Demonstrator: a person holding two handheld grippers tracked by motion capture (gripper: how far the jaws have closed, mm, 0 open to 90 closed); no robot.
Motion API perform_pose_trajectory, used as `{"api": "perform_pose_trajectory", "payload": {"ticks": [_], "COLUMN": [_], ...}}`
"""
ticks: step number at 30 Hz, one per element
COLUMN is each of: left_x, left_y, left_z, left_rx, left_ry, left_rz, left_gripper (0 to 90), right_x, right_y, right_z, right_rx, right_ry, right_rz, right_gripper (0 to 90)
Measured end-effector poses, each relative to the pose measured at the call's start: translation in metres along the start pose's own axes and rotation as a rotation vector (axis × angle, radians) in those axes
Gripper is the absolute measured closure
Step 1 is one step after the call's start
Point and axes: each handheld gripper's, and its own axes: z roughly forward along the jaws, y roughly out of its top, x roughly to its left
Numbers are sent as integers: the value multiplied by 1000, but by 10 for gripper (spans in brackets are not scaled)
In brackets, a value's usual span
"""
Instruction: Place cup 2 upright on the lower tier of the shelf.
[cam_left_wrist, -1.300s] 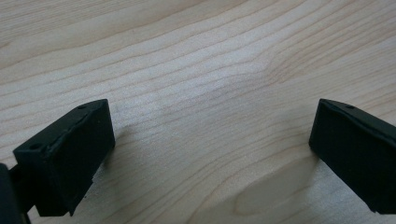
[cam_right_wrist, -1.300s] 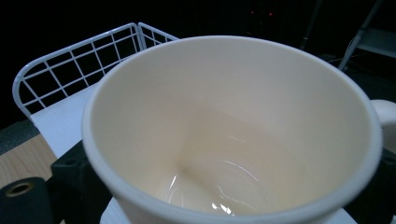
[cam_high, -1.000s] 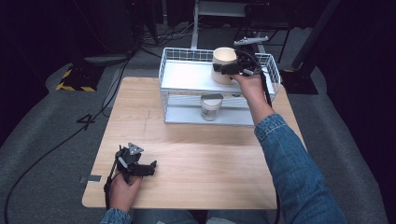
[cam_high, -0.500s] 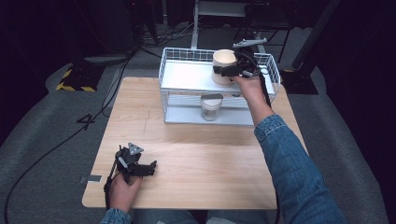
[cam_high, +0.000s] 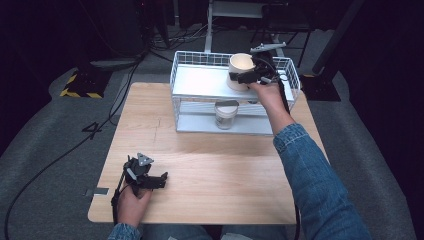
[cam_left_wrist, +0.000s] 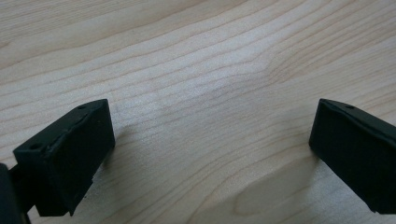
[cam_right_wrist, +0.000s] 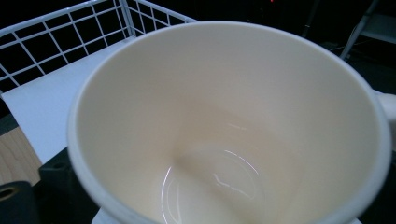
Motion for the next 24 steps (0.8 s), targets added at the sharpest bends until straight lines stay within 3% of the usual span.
{"api": "perform_pose_trajectory", "payload": {"ticks": [5, 9, 14, 24], "left_x": [0, 0, 0, 0], "left_y": [0, 0, 0, 0], "left_z": [0, 0, 0, 0], "left_rx": [0, 0, -1, -1], "left_ry": [0, 0, 0, 1], "left_rz": [0, 0, 0, 0], "left_gripper": [6, 6, 6, 6], "right_x": [0, 1, 3, 7], "right_y": [0, 1, 2, -4], "right_z": [-2, -8, -18, -49], "right_rx": [-3, -22, 5, -19], "right_ry": [-6, 17, 18, 40], "right_rz": [18, 24, 19, -3], "right_gripper": [0, 0, 0, 0]}}
